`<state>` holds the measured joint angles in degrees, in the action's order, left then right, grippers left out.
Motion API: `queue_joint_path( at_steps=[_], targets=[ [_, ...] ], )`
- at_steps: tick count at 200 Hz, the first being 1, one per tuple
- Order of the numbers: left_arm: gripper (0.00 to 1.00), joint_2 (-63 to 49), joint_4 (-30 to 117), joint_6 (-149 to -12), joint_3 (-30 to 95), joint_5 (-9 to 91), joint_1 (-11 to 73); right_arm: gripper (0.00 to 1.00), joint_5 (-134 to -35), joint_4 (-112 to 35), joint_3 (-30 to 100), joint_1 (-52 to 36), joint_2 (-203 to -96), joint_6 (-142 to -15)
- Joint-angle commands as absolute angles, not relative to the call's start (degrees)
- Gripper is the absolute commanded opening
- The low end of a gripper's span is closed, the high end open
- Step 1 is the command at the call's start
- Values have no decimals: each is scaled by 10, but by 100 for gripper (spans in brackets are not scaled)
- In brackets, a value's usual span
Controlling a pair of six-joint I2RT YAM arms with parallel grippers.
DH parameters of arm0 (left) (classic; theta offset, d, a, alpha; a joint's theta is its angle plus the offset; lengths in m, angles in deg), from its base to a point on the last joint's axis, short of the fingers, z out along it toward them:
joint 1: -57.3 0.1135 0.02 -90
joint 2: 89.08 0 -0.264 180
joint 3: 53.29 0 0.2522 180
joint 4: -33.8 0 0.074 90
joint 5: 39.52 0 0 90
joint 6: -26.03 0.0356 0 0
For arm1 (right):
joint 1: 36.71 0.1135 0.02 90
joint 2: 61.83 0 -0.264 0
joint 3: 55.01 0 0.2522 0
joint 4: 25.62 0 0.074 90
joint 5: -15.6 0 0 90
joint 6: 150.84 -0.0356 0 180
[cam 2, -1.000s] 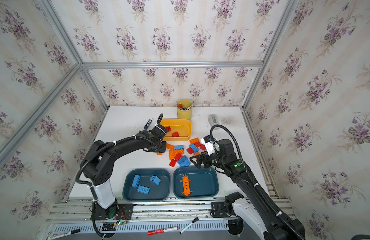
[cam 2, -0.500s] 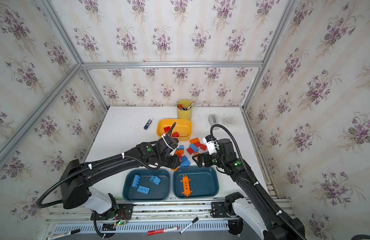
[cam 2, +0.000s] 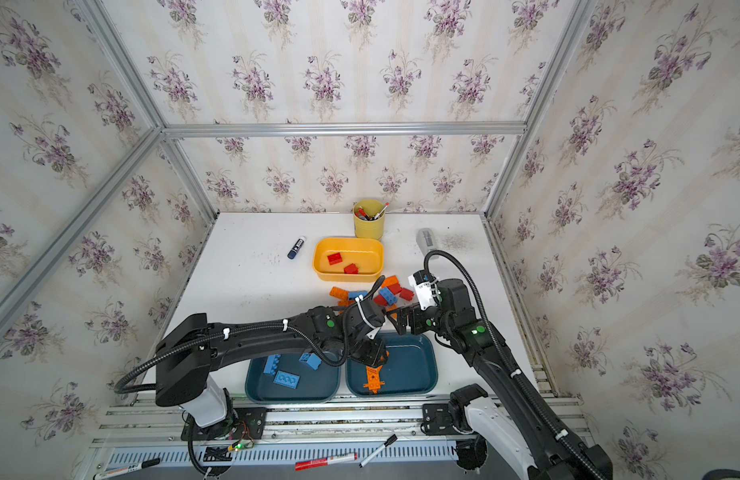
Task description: Sort the legos into containers by color
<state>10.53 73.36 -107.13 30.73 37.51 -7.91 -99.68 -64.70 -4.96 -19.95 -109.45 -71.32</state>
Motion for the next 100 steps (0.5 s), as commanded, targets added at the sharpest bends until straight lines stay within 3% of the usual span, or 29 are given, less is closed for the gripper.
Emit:
queue_joint_path(
  at_steps=[1, 44, 100],
  targets=[
    [45, 123, 698, -1081, 313, 344, -77, 100, -998, -655, -48, -200, -1086, -716],
    [61, 74, 734, -1060, 298, 375, -60, 100, -994, -672, -45, -201, -1065, -710],
    [65, 36, 840, -1004, 318, 473, 24, 100, -1031, -635, -53, -200, -1071, -723]
  ],
)
